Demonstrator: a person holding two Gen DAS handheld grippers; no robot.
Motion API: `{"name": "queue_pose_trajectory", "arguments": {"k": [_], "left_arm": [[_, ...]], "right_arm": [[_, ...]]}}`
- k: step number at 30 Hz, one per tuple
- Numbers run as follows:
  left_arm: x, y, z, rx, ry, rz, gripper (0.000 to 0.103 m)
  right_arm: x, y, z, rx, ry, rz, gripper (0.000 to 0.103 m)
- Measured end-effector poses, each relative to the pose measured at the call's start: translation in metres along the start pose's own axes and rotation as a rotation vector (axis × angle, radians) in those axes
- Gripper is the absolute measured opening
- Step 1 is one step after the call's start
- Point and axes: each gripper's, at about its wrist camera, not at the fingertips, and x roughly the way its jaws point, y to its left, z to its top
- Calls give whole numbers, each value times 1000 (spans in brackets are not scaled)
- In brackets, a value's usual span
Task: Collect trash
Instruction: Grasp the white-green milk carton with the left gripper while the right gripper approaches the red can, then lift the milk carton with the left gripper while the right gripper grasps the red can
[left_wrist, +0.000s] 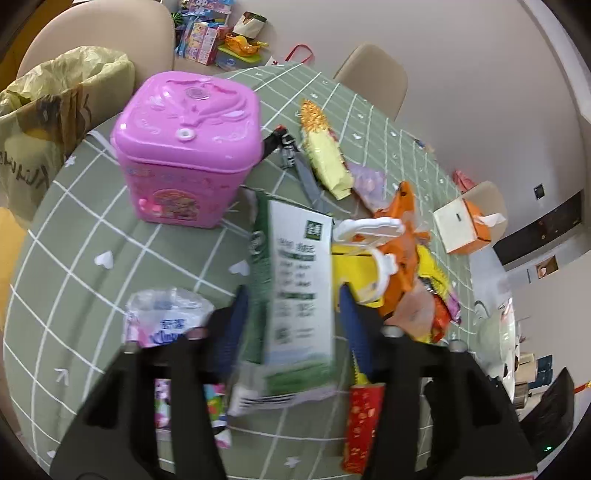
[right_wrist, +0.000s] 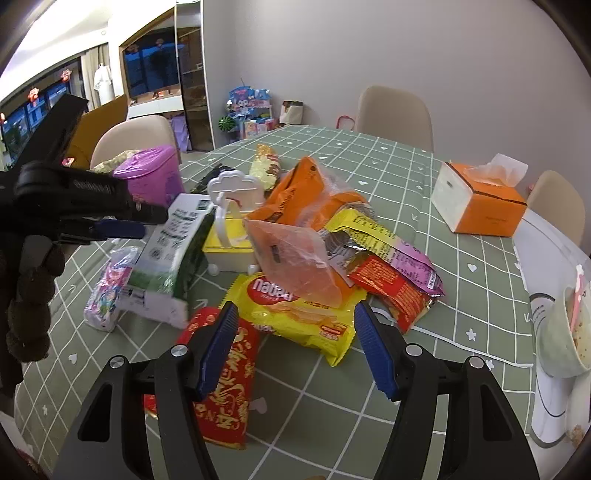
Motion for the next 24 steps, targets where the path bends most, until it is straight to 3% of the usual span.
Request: {"name": "queue_pose_trajectory", "arguments": {"k": [4,11,13,15,20,24], "left_arm": [[9,-18,-2,67,-16,101,54],[39,-25,0,82,27,250,54],[45,-19,2,64,77,235,51],[39,-19,1,72,78,203,50],[-12,-20,-15,126,-2,119,50],[-48,-7,-29,119,-58,95,50]], "right_arm": [[1,-9,-3,19,-3,-2,62],[4,-26,-7,67,2,14,62],[-1,-28,-5,76,-4,33,62],[-7,-27,-3,77,-8,50,62],[-24,-10,3,76,5,107,62],[-26,14,-4,66,33,121,62]]}}
